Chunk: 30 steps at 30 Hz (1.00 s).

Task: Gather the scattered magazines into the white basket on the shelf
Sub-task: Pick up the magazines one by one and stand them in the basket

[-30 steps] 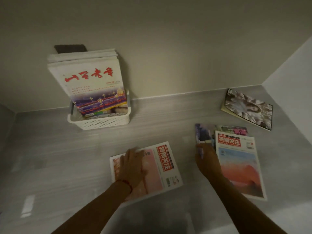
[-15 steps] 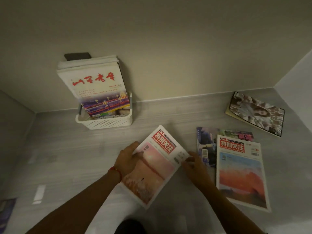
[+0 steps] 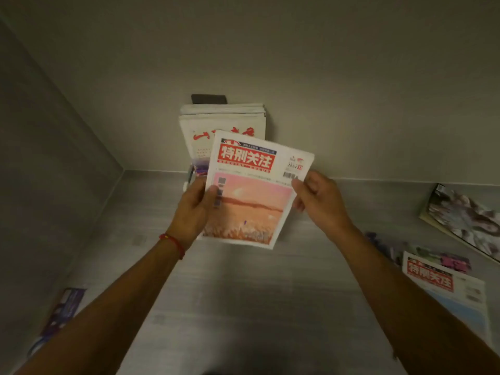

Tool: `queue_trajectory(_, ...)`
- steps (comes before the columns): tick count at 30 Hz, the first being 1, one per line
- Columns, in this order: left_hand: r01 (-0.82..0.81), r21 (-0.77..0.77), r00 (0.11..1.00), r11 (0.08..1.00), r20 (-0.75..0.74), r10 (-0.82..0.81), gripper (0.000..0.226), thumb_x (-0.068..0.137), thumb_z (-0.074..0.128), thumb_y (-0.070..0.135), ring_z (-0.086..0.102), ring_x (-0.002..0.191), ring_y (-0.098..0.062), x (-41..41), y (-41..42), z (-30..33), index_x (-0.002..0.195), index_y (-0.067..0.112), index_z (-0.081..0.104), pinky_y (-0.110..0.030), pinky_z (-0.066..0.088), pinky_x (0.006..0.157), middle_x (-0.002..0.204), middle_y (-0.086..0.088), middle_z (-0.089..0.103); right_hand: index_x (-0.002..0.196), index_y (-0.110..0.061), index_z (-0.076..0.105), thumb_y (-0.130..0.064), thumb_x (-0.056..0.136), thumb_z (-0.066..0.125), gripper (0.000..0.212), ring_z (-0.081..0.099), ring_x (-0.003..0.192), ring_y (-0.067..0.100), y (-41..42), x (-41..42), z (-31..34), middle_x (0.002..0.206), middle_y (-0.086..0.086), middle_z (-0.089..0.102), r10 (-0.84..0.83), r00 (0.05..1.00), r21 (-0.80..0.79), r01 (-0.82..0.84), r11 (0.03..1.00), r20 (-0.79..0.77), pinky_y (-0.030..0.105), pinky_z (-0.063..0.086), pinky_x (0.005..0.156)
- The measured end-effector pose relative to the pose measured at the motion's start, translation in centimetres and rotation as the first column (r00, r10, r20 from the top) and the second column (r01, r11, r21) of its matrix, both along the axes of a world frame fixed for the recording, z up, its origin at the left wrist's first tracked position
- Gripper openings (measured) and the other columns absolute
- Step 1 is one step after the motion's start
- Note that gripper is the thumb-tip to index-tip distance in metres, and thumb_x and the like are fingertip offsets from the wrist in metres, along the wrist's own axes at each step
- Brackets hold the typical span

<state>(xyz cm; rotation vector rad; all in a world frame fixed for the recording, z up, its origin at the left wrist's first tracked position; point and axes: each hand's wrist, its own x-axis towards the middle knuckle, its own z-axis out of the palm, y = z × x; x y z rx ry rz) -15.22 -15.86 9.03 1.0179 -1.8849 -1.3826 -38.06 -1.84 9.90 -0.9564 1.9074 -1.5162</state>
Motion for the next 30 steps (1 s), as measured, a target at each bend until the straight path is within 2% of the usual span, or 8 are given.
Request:
queue_trajectory(2, -0.058, -0.181, 0.997, 0.982, 0.032, 0.065, 0.026, 0.102, 0.051, 0.033, 0.067, 0.097, -0.006, 0.3, -2.7, 2.0, 0.116, 0.016, 0.064, -0.018, 0.056, 0.079, 0.117, 0.001, 0.068, 0.101, -0.021, 0.064, -0.024, 0.097, 0.058, 0.009, 0.067, 0.057, 0.008, -3.2, 0.2, 2.4, 0.078, -0.012, 0.074, -0.018, 0.996, -0.051, 0.013, 0.999, -0.092, 0.023, 0.054, 0.053)
queue_trajectory(6, -0.115, -0.484, 0.954, 0.868, 0.190, 0.233, 0.035, 0.100, 0.052, 0.038, 0.060, 0.079, -0.020, 0.9, -7.5, 4.1, 0.100, 0.007, 0.069, -0.031, 0.051, 0.073, 0.094, -0.003, 0.067, 0.115, -0.022, 0.064, -0.028, 0.096, 0.057, 0.021, 0.071, 0.083, 0.012, -8.5, 0.8, 4.9, 0.109, -0.004, 0.073, -0.010, 0.969, -0.070, -0.007, 0.998, -0.245, 0.032, 0.062, 0.072)
queue_trajectory(13, -0.233, -0.133, 0.932, 0.963, 0.253, 0.260, 0.028, 0.095, 0.061, 0.032, 0.073, 0.087, -0.031, -0.4, -12.4, 1.0, 0.091, 0.007, 0.074, -0.048, 0.059, 0.088, 0.093, -0.013, 0.077, 0.109, -0.015, 0.069, -0.027, 0.095, 0.059, 0.021, 0.071, 0.087, 0.013, -13.1, 1.0, 3.0, 0.103, 0.000, 0.075, -0.080, 0.920, -0.001, 0.086, 0.996, -0.383, 0.034, 0.061, 0.081)
queue_trajectory(17, -0.268, 0.022, 0.935, 0.963, 0.246, 0.255, 0.022, 0.092, 0.065, 0.026, 0.073, 0.092, -0.033, -1.2, -14.1, -1.7, 0.090, 0.008, 0.077, -0.048, 0.059, 0.091, 0.096, -0.012, 0.077, 0.107, -0.014, 0.069, -0.026, 0.096, 0.058, 0.020, 0.071, 0.086, 0.013, -14.0, 1.3, 0.2, 0.107, 0.002, 0.075, -0.072, 0.925, 0.088, 0.113, 0.990, -0.373, 0.022, 0.059, 0.074)
queue_trajectory(22, -0.332, 0.139, 0.923, 0.933, 0.252, 0.291, 0.022, 0.090, 0.069, 0.028, 0.072, 0.095, -0.030, -2.0, -15.2, -4.2, 0.101, 0.011, 0.078, -0.047, 0.056, 0.097, 0.099, -0.010, 0.078, 0.092, -0.013, 0.069, -0.026, 0.097, 0.055, 0.020, 0.063, 0.073, 0.009, -15.1, 1.6, -2.8, 0.102, 0.006, 0.075, -0.077, 0.929, 0.180, 0.151, 0.972, -0.363, -0.004, 0.038, 0.049)
queue_trajectory(25, -0.362, 0.206, 0.916, 0.909, 0.257, 0.307, 0.031, 0.089, 0.070, 0.032, 0.071, 0.100, -0.028, -2.3, -15.5, -5.1, 0.112, 0.012, 0.075, -0.048, 0.053, 0.101, 0.109, -0.008, 0.077, 0.087, -0.012, 0.068, -0.025, 0.098, 0.054, 0.022, 0.064, 0.070, 0.013, -16.0, 1.7, -4.0, 0.099, 0.008, 0.074, -0.094, 0.939, 0.209, 0.170, 0.963, -0.332, -0.004, 0.035, 0.045)
queue_trajectory(27, -0.369, 0.222, 0.915, 0.903, 0.258, 0.311, 0.032, 0.089, 0.069, 0.034, 0.069, 0.100, -0.027, -2.5, -15.7, -5.4, 0.113, 0.013, 0.075, -0.047, 0.053, 0.101, 0.110, -0.007, 0.077, 0.100, -0.010, 0.070, -0.025, 0.098, 0.054, 0.022, 0.063, 0.071, 0.010, -16.6, 1.9, -4.2, 0.107, 0.006, 0.074, -0.105, 0.940, 0.207, 0.179, 0.962, -0.325, -0.003, 0.040, 0.051)
queue_trajectory(30, -0.328, 0.171, 0.922, 0.929, 0.272, 0.276, 0.025, 0.090, 0.066, 0.032, 0.067, 0.096, -0.026, -2.8, -15.8, -5.5, 0.108, 0.017, 0.076, -0.042, 0.053, 0.098, 0.111, -0.005, 0.076, 0.118, -0.017, 0.066, -0.017, 0.095, 0.056, 0.025, 0.068, 0.100, 0.018, -17.2, 2.0, -4.1, 0.123, 0.001, 0.069, -0.133, 0.971, 0.199, 0.173, 0.965, -0.199, 0.027, 0.059, 0.083)
